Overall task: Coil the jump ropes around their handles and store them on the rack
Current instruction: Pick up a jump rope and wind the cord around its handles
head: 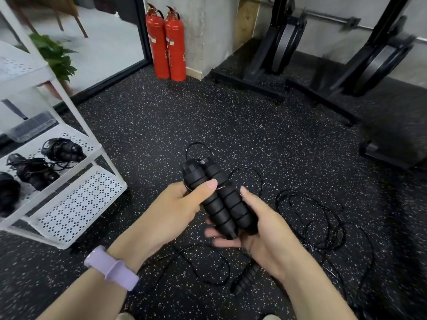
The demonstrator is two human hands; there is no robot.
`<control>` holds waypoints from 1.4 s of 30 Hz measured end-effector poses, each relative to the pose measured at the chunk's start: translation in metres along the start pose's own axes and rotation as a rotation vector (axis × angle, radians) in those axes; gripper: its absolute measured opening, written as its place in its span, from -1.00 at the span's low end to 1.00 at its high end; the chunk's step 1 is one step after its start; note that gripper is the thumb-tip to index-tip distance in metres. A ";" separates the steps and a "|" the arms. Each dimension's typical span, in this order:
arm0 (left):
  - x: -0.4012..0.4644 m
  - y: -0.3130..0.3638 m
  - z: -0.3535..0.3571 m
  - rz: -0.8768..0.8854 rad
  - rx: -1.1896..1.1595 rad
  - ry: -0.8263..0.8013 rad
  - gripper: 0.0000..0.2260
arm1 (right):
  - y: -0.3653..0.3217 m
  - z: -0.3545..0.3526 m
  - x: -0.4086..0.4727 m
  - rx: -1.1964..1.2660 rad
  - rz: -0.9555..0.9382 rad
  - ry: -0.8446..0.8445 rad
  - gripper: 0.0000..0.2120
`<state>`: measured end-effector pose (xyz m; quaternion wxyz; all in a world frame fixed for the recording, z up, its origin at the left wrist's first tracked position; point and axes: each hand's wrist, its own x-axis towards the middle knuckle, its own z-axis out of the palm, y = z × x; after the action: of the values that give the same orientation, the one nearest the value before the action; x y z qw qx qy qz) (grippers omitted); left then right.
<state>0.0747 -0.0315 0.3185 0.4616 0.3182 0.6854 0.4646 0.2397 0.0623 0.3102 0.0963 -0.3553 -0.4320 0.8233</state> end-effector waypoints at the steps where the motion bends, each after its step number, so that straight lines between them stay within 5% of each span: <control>1: -0.001 0.001 0.001 0.020 -0.002 -0.013 -0.65 | -0.003 -0.001 -0.002 0.086 0.063 -0.086 -0.46; 4: 0.000 0.000 0.003 0.044 -0.026 -0.019 -0.64 | -0.005 -0.006 -0.002 0.236 0.119 -0.253 -0.46; 7: 0.002 -0.001 0.004 0.016 -0.049 -0.011 -0.61 | -0.004 -0.004 0.000 0.243 0.066 -0.230 -0.51; 13: 0.009 -0.010 0.009 -0.113 0.083 0.083 -0.34 | 0.006 0.005 0.005 -0.160 -0.157 0.066 -0.56; 21: 0.010 -0.008 0.013 -0.199 0.134 0.146 -0.26 | 0.016 0.006 0.007 -0.748 -0.332 0.256 -0.78; 31: 0.003 -0.005 0.021 -0.100 0.022 0.157 -0.41 | 0.034 0.017 0.011 -1.360 -0.620 0.380 -0.34; 34: 0.002 -0.002 0.016 -0.049 -0.088 0.148 -0.64 | 0.030 0.015 0.008 -1.128 -0.564 0.321 -0.28; 37: 0.001 0.003 0.010 -0.018 -0.175 0.056 -0.71 | 0.017 0.008 0.007 -0.511 -0.372 0.271 -0.41; 42: -0.001 0.008 0.010 0.019 -0.191 -0.094 -0.64 | 0.000 0.009 0.000 0.249 0.032 -0.209 -0.26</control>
<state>0.0847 -0.0262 0.3246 0.5172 0.3006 0.6125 0.5167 0.2339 0.0569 0.3139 0.0810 -0.2597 -0.3288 0.9044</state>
